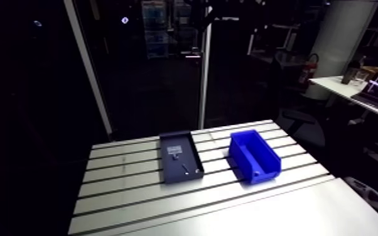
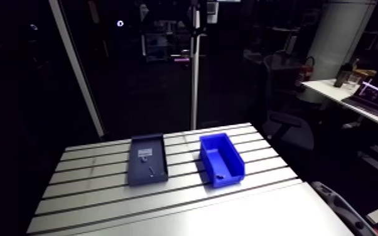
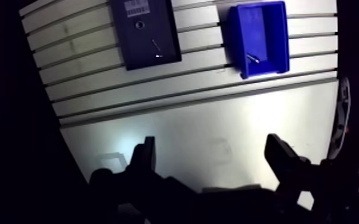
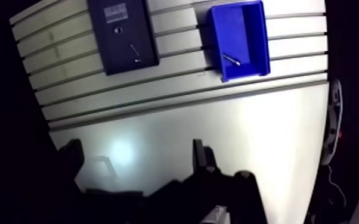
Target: Pick up the M10 bolt from the tray and put it into the blue bin.
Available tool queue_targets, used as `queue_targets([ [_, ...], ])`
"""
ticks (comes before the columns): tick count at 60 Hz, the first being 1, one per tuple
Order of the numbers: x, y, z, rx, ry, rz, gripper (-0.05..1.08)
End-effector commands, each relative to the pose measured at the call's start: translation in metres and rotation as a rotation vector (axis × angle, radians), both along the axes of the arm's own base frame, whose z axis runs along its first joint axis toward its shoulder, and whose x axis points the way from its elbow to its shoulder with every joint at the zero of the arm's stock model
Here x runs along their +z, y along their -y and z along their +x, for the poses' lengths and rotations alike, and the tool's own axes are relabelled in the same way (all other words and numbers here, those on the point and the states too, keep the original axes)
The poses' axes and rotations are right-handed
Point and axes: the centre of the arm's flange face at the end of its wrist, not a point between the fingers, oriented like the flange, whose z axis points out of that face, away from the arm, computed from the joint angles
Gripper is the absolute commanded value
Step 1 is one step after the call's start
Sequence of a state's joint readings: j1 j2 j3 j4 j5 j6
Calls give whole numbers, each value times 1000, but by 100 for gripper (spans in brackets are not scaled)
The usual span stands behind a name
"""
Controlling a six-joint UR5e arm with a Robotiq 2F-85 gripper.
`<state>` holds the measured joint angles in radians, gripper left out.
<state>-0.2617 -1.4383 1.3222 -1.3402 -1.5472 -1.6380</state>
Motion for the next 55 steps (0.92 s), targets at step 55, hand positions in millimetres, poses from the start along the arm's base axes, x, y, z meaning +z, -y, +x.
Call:
queue_targets([
  [55, -13, 23, -12, 122, -33, 23, 1],
])
